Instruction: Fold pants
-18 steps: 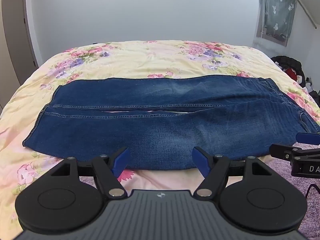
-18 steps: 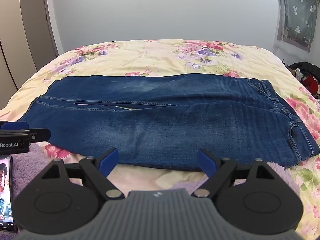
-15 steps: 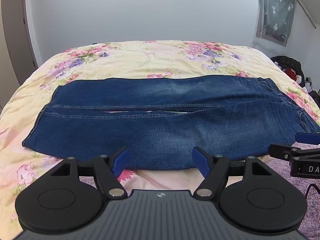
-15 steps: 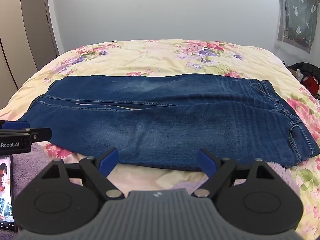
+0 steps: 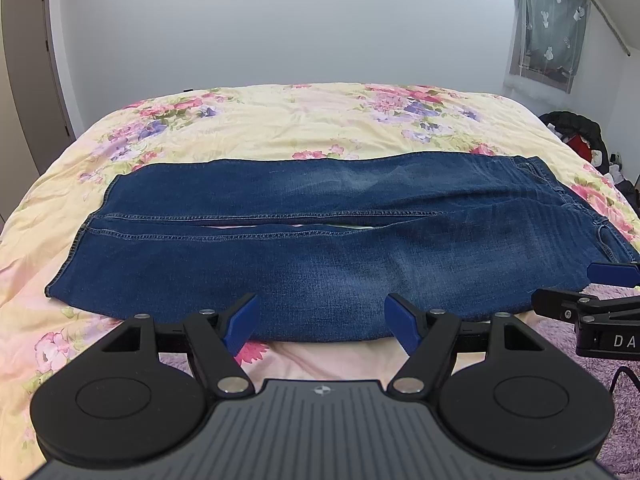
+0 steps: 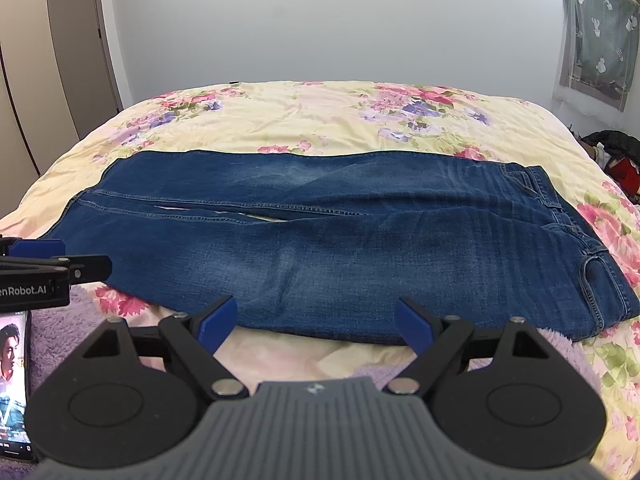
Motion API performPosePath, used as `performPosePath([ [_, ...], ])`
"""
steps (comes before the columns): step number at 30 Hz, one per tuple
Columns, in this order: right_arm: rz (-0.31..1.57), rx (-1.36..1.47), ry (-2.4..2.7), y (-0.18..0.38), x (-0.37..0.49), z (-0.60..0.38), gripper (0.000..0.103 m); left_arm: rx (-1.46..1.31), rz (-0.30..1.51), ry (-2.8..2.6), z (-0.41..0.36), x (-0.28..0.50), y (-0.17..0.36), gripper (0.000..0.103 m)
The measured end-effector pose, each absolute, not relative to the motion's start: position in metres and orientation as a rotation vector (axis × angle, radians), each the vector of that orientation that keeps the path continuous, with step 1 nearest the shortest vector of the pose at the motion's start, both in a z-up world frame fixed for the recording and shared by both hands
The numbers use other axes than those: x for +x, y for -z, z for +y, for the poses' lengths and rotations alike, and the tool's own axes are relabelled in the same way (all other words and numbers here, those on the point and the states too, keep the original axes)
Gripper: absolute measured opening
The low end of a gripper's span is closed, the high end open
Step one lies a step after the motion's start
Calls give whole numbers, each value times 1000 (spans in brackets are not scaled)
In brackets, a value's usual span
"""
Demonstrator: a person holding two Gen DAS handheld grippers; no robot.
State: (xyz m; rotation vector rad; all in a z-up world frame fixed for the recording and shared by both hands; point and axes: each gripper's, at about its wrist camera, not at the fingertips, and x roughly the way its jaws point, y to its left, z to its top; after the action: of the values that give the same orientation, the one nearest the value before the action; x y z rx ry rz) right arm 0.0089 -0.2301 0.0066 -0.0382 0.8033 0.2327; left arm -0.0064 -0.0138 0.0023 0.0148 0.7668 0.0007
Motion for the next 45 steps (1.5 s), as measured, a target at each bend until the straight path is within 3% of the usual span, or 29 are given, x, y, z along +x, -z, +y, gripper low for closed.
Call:
performPosePath([
  [38,798,-59,-254,-7,8,-225,82,11,733,12,-7,0,-13,84],
  [45,730,-70,-313,-6,13,-253,82,85,762,-54,44,9,-22,79],
])
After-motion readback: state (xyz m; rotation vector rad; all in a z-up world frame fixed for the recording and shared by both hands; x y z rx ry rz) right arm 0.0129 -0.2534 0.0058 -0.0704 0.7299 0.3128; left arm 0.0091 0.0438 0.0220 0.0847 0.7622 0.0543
